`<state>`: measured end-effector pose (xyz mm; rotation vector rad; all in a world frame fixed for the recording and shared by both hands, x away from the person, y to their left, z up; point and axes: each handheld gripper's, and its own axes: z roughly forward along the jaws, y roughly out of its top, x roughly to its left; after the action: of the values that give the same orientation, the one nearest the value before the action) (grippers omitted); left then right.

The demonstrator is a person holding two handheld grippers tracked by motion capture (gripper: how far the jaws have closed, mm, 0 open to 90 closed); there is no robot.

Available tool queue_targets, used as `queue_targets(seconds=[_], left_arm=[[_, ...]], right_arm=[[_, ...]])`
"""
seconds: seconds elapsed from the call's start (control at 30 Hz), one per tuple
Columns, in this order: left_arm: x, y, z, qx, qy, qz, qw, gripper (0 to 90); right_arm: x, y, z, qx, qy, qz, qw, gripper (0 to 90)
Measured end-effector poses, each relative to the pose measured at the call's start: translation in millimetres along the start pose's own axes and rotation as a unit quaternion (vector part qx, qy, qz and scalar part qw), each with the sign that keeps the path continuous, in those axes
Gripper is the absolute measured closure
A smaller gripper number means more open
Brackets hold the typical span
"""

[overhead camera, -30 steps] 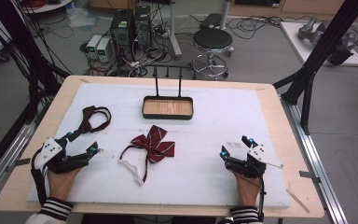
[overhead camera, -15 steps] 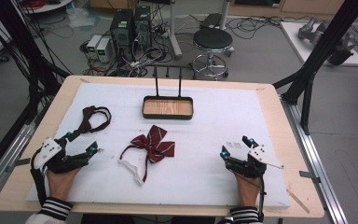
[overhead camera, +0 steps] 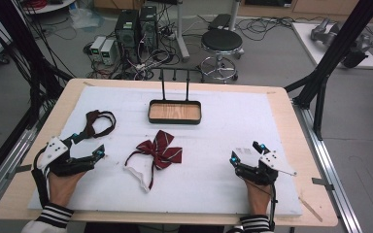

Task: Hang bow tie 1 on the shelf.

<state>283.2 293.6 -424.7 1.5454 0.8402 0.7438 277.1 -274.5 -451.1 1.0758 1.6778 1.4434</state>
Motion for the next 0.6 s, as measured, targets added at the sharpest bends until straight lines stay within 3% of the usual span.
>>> queue_targets(seconds=[0.2, 0.37, 0.53, 0.6], left_arm=[[-13.3, 28.0, 9.3, 0.045, -0.011, 0.023, 0.9987, 14.9], [-21.5, 37.6, 16.8, 0.062, -0.028, 0.019, 0.9975, 14.9], [-33.9, 44.1, 26.7, 0.089, -0.046, 0.023, 0.9947, 14.9], [-42.0, 45.8, 32.7, 0.109, -0.060, 0.027, 0.9919, 14.9]], right_arm=[[0.0, -0.2, -0.3, -0.001, 0.001, 0.000, 1.0000, 10.6], [-0.7, -0.7, -1.5, -0.011, -0.003, -0.001, 0.9999, 10.7], [-1.2, -1.3, -3.0, -0.017, -0.005, 0.004, 0.9998, 10.7], [-1.0, -1.4, -3.1, -0.018, -0.006, 0.003, 0.9998, 10.7]])
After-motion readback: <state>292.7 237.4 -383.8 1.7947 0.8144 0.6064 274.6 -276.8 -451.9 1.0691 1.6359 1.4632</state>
